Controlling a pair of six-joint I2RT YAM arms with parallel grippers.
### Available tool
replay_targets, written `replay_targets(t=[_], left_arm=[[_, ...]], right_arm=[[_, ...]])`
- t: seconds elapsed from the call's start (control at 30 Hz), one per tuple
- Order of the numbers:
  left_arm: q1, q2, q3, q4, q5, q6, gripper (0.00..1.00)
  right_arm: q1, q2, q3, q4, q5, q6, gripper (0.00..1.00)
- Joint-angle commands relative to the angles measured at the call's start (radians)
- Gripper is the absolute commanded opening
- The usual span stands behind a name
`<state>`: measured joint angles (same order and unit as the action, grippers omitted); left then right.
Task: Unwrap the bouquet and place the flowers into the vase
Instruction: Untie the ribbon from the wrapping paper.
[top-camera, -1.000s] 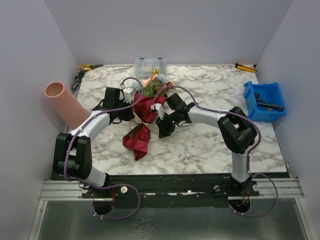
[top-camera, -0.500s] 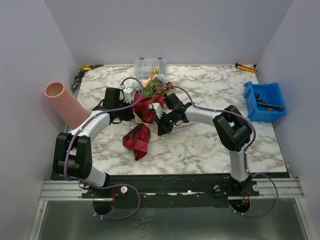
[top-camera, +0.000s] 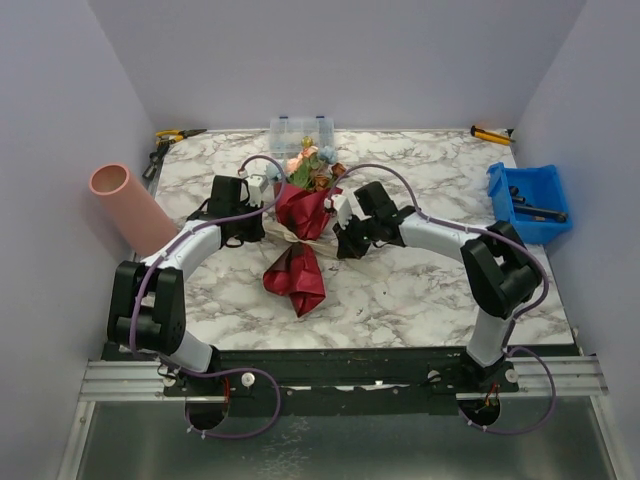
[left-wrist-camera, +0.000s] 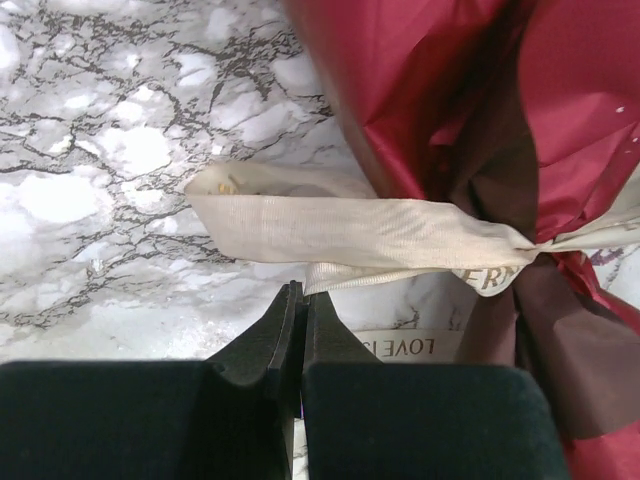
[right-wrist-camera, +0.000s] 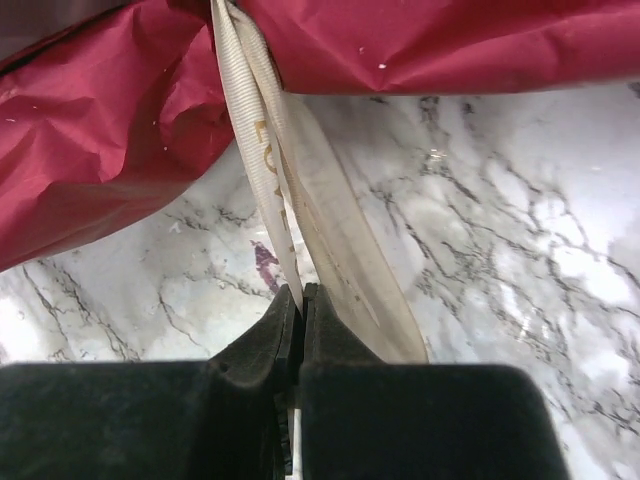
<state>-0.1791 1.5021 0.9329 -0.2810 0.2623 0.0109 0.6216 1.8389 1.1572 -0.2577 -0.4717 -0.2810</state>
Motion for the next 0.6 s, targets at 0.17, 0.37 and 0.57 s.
replay_targets(t=[0.17,0.37,0.57], left_arm=[[0.032,0.031,0.017,0.015,-0.167,-0.002,0.0],[0.047,0.037,0.014,0.016,-0.163,-0.002,0.0],[0.057,0.038,0.015,0.015,-0.198,-0.003,0.0]], right_arm=[[-0.07,-0.088,-0.088,-0.001,0.064,-0.014,0.01],[-0.131,-0.127,-0.124,-0.006,0.067,-0.021,0.0],[-0.188,-0.141,-0.143,-0.019,0.084,-0.032,0.0]])
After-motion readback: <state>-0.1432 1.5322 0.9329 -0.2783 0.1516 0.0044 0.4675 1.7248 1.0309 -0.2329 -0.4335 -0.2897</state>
